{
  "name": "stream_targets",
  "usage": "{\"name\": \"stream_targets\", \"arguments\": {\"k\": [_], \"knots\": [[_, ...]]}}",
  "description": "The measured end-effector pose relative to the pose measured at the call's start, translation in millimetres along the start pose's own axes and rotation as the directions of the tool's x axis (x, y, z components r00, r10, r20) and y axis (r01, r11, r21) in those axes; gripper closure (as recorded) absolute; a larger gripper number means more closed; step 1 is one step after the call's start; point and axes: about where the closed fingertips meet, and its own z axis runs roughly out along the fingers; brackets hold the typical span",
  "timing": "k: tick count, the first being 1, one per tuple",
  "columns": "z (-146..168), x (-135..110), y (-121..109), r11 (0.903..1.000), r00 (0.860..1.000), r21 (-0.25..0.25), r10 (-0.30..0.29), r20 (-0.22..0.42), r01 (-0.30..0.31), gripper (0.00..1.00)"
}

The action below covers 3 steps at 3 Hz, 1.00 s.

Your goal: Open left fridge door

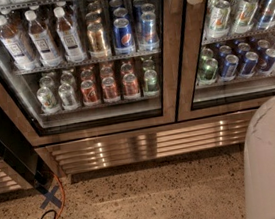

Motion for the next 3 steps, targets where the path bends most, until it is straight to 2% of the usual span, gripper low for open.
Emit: {"name": "stream_targets", "arguments": {"k": [1,2,3], "knots": [[25.8,1.8,8.8,0.9972,0.999,-0.073,-0.022,-0.049,0.019,0.0],[44.4,7.4,13.3,0.9933,0.999,-0.115,0.006,-0.052,-0.012,0.0],[33.6,17.2,5.9,0.9948,0.997,-0.063,0.079,-0.022,-0.08,0.0]]}}
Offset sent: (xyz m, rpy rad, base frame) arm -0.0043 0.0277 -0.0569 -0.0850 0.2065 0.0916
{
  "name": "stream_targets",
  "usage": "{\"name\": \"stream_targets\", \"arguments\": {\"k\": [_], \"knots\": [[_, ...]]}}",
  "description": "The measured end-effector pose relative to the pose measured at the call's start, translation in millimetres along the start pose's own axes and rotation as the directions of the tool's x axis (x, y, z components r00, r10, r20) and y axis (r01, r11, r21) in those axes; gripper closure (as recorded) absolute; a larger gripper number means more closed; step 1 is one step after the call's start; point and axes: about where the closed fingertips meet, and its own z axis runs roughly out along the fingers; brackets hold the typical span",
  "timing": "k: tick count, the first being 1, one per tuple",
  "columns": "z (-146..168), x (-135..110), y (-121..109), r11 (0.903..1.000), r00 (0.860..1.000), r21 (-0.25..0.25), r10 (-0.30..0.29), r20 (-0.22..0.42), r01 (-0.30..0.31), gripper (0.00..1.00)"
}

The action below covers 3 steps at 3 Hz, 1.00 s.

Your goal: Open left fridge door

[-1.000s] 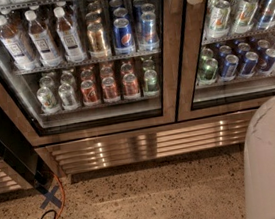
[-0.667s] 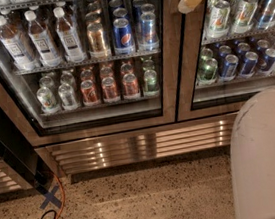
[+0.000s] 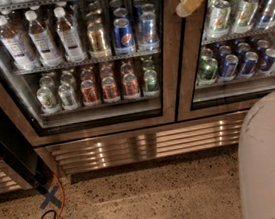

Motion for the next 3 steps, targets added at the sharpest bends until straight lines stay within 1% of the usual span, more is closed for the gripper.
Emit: {"name": "stream_targets", "arguments": {"k": [1,2,3], "knots": [[-1.1,-1.5,3.2,1.0,1.0,0.005,0.005,0.003,-0.005,0.0],[-23.9,5.4,0.5,0.9958,0.998,0.076,0.047,0.05,-0.05,0.0],[-38.6,16.0,3.5,0.9868,0.993,0.135,0.078,0.094,-0.09,0.0]]}}
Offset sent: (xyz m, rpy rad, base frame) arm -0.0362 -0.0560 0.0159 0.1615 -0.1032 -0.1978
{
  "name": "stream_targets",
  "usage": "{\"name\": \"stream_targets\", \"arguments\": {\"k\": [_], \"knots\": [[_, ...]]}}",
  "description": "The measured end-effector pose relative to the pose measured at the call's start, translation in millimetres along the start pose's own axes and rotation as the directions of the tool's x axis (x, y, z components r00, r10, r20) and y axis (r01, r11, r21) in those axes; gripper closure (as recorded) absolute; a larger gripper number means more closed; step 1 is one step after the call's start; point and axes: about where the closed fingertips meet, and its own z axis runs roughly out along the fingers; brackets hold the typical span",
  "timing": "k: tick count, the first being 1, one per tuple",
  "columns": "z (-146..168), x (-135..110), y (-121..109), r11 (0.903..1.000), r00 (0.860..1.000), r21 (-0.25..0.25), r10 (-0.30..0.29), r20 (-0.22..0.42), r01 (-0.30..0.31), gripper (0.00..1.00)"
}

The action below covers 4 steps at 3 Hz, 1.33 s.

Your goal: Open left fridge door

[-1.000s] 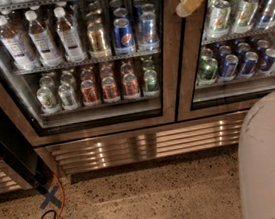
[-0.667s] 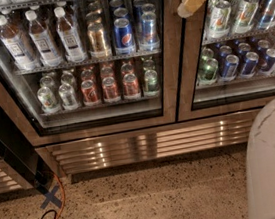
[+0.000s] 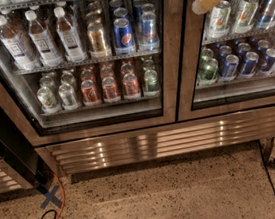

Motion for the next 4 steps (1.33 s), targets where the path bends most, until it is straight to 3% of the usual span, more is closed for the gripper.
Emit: {"name": "stream_targets", "arguments": {"k": [2,4], "knots": [[-1.1,-3.9,-3.0,0.9999,1.0,0.008,-0.009,0.005,0.009,0.0],[4.2,-23.0,-13.7,0.9983,0.998,0.009,-0.058,0.008,0.058,0.0]]}}
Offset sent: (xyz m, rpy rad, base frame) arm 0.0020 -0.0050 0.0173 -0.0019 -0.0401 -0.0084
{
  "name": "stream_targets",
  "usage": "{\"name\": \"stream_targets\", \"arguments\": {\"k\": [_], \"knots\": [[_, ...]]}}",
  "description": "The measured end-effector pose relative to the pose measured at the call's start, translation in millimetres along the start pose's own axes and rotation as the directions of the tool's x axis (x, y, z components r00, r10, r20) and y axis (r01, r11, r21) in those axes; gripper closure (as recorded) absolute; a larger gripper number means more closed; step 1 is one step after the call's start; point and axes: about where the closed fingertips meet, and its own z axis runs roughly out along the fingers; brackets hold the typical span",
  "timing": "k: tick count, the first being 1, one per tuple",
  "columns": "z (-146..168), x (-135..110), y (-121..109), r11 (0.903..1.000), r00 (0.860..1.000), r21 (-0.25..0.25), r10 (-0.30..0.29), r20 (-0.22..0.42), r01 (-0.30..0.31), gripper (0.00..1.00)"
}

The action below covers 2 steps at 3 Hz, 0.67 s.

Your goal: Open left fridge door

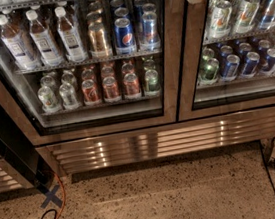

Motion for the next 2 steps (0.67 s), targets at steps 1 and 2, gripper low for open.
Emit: {"name": "stream_targets", "arguments": {"k": [1,2], "knots": [[14.7,-7.9,3.9,0.9978,0.999,-0.056,-0.037,-0.026,0.035,0.0],[16.8,-7.1,5.6,0.9969,0.999,-0.07,-0.038,-0.029,0.036,0.0]]}}
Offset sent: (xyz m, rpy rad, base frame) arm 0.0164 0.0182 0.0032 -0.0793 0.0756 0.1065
